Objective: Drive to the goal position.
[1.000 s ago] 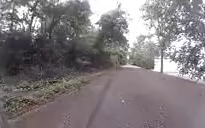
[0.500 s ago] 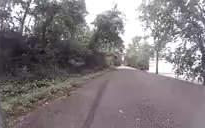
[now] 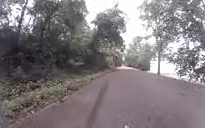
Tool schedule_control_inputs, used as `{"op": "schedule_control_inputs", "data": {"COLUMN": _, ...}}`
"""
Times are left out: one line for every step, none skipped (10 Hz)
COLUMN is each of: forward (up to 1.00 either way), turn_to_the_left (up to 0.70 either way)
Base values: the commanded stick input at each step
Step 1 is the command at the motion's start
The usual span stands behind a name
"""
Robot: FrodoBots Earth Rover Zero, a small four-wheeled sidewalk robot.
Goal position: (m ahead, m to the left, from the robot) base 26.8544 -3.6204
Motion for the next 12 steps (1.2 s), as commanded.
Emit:
{"op": "schedule_control_inputs", "data": {"forward": 0.7, "turn_to_the_left": 0.0}}
{"op": "schedule_control_inputs", "data": {"forward": 0.7, "turn_to_the_left": 0.0}}
{"op": "schedule_control_inputs", "data": {"forward": 0.7, "turn_to_the_left": -0.09}}
{"op": "schedule_control_inputs", "data": {"forward": 0.7, "turn_to_the_left": -0.25}}
{"op": "schedule_control_inputs", "data": {"forward": 0.7, "turn_to_the_left": -0.34}}
{"op": "schedule_control_inputs", "data": {"forward": 0.7, "turn_to_the_left": -0.34}}
{"op": "schedule_control_inputs", "data": {"forward": 0.7, "turn_to_the_left": -0.2}}
{"op": "schedule_control_inputs", "data": {"forward": 0.7, "turn_to_the_left": 0.0}}
{"op": "schedule_control_inputs", "data": {"forward": 0.7, "turn_to_the_left": 0.0}}
{"op": "schedule_control_inputs", "data": {"forward": 0.7, "turn_to_the_left": 0.0}}
{"op": "schedule_control_inputs", "data": {"forward": 0.7, "turn_to_the_left": 0.0}}
{"op": "schedule_control_inputs", "data": {"forward": 0.7, "turn_to_the_left": 0.0}}
